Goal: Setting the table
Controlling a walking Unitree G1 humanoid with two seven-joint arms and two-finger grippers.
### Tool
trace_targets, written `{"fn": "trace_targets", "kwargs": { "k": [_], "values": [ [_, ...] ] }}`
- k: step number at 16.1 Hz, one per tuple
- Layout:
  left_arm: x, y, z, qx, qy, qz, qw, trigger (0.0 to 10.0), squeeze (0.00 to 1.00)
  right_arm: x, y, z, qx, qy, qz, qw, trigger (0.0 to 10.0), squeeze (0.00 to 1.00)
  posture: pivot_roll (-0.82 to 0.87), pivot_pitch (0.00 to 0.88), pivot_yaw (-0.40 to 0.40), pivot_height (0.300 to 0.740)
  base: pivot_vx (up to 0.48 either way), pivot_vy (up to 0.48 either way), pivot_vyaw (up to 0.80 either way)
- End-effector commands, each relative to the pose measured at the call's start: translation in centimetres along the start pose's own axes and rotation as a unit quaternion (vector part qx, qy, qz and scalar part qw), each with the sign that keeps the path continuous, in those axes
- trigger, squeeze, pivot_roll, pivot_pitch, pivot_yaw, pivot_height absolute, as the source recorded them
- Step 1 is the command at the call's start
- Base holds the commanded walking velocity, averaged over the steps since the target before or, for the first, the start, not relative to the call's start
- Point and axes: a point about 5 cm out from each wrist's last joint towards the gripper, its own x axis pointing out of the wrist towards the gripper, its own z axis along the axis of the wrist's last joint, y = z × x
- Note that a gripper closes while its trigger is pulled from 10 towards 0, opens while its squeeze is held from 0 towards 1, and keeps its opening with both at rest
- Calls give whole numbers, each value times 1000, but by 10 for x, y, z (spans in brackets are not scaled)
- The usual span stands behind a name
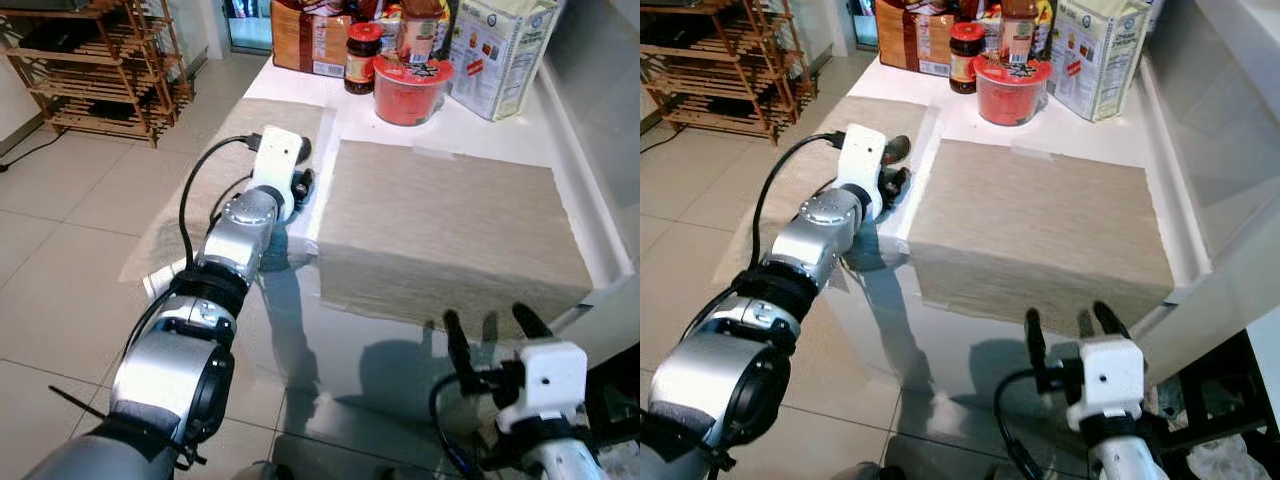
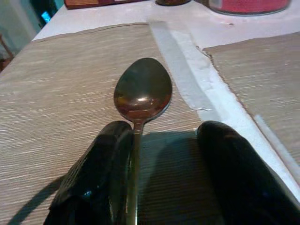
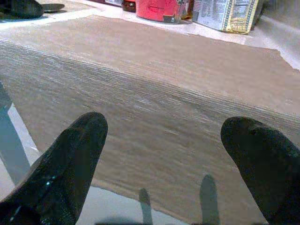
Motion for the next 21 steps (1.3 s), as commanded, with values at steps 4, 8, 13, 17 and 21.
{"fn": "trace_targets", "kwargs": {
  "k": [4, 8, 13, 17, 21],
  "values": [
    [-8, -13, -51, 6, 97, -35, 995, 0, 0, 4, 1, -4, -3, 10, 12, 1000, 10000, 0, -201, 62, 16, 736, 0, 0, 0],
    [-12, -7, -58, 0, 103, -18, 995, 0, 0, 9, 3, -5, -1, 6, 20, 1000, 10000, 0, -181, 48, 10, 736, 0, 0, 0],
    [-19, 3, -53, -11, 48, 10, 999, 0, 0, 15, 3, -7, 0, 3, 23, 1000, 10000, 0, -170, 39, 9, 736, 0, 0, 0],
    [-24, 9, -34, -39, -24, 26, 999, 0, 0, 22, 3, -7, -1, -4, 25, 1000, 10000, 0, -155, 28, 7, 736, 0, 0, 0],
    [-29, 6, -19, 14, -78, 9, 997, 3922, 0, 28, 4, -7, 0, -11, 29, 1000, 10000, 0, -145, 24, 7, 736, 0, 0, 0]
  ]
}}
